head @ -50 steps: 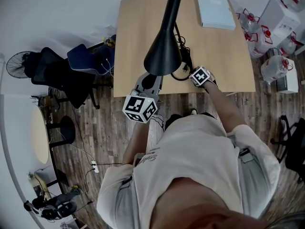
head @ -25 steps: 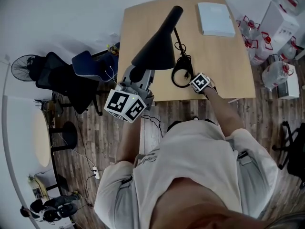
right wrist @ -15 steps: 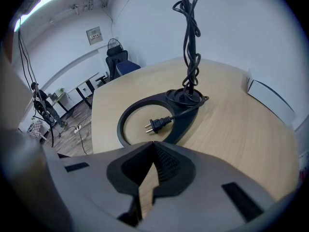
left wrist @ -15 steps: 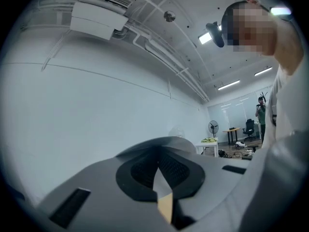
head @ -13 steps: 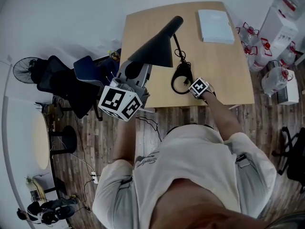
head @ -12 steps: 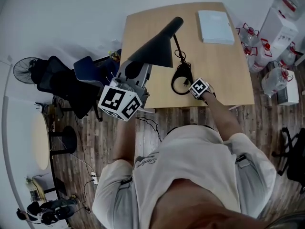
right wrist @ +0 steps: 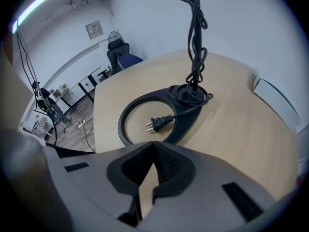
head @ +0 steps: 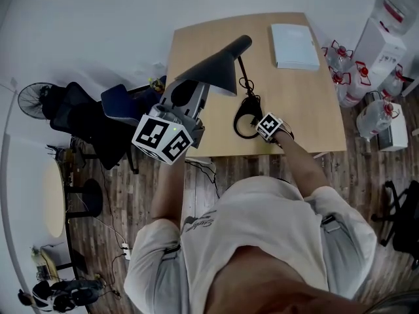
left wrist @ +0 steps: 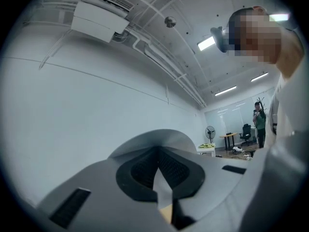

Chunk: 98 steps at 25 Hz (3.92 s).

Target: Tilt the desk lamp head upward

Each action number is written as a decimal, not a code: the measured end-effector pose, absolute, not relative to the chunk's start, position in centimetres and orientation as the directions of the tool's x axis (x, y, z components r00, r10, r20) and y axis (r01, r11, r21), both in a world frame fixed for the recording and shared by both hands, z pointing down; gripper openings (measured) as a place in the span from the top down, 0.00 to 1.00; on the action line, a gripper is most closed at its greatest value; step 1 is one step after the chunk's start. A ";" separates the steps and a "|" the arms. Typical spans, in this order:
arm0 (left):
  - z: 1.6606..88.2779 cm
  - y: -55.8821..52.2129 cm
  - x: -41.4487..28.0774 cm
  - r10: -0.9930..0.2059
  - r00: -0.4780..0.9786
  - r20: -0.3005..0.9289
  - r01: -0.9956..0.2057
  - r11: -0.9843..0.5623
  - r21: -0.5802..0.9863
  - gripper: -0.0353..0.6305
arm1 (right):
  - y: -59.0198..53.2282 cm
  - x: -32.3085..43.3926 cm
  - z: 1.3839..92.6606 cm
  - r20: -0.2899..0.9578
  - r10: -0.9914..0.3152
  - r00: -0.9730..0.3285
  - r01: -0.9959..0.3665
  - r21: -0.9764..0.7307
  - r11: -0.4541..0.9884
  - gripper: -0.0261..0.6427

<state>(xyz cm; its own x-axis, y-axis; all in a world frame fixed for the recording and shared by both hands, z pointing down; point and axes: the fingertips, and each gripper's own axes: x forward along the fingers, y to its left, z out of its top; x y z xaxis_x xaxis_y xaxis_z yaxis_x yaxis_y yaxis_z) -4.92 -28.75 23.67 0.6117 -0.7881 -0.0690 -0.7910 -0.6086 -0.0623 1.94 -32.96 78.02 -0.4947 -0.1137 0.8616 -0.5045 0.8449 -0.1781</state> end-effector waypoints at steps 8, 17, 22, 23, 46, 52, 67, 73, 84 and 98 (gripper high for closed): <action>23.8 -28.4 -5.4 -0.757 0.648 -0.088 -0.760 -0.650 -0.011 0.93 | -33.3 2.0 78.0 0.840 -0.126 -0.528 -0.560 -0.233 0.795 0.97; 26.1 -27.1 -4.9 -0.722 0.691 -0.047 -0.722 -0.692 0.021 0.93 | -33.5 2.2 77.9 0.826 -0.198 -0.528 -0.612 -0.208 0.763 0.97; 28.3 -25.8 -6.4 -0.703 0.711 -0.003 -0.701 -0.709 0.075 0.93 | -33.2 2.3 77.3 0.812 -0.277 -0.514 -0.661 -0.169 0.731 0.97; 28.8 -25.5 -7.0 -0.698 0.716 0.003 -0.695 -0.712 0.098 0.93 | -32.7 2.3 77.1 0.805 -0.295 -0.514 -0.670 -0.163 0.724 0.97; 42.1 -18.5 -11.6 -0.675 0.713 0.189 -0.701 -0.693 0.171 0.93 | -19.9 2.4 55.9 0.512 -0.681 -0.523 -0.772 0.054 0.634 0.97; 42.8 -18.2 -11.4 -0.662 0.724 0.194 -0.690 -0.697 0.197 0.93 | -18.5 1.9 49.6 0.374 -0.748 -0.548 -0.802 0.020 0.597 0.97; 36.3 -18.8 -9.5 -0.707 0.701 0.093 -0.713 -0.688 0.135 0.93 | -19.3 2.1 36.8 0.104 -0.783 -0.613 -0.778 0.098 0.621 0.97; 35.2 -19.0 -9.3 -0.709 0.701 0.079 -0.712 -0.689 0.132 0.93 | -19.2 2.2 35.8 0.076 -0.780 -0.621 -0.774 0.100 0.625 0.97; 35.6 -19.0 -9.2 -0.707 0.700 0.103 -0.714 -0.691 0.108 0.93 | -19.2 2.9 35.0 0.054 -0.784 -0.619 -0.779 0.083 0.621 0.97; 37.9 -19.1 -7.9 -0.712 0.694 0.110 -0.718 -0.673 0.179 0.93 | -19.1 4.3 36.3 0.086 -0.778 -0.622 -0.775 0.076 0.628 0.97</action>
<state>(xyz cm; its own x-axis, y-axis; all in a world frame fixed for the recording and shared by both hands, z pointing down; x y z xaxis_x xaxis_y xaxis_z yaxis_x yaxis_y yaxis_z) -7.92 -19.13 37.86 0.6940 -0.7115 0.1098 -0.7179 -0.6726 0.1794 4.26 -19.13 36.32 -0.6224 -0.7780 0.0860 -0.7745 0.6280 0.0757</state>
